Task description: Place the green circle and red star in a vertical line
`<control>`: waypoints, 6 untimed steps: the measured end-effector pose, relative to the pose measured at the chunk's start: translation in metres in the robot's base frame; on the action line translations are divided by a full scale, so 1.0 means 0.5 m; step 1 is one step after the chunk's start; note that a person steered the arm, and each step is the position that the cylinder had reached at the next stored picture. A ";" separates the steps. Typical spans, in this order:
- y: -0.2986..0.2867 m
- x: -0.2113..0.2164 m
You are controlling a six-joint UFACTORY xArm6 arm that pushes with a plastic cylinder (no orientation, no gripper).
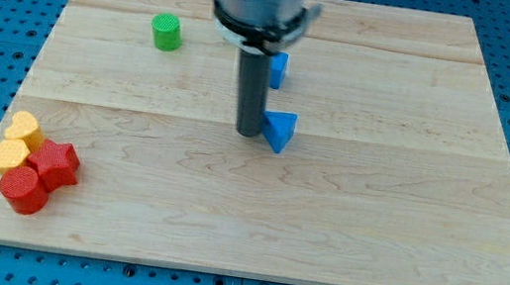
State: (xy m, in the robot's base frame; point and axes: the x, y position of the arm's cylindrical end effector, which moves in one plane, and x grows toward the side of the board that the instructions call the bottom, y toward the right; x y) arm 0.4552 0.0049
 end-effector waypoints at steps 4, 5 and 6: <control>-0.124 -0.077; -0.210 -0.168; -0.279 -0.149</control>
State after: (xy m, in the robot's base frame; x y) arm 0.3809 -0.1344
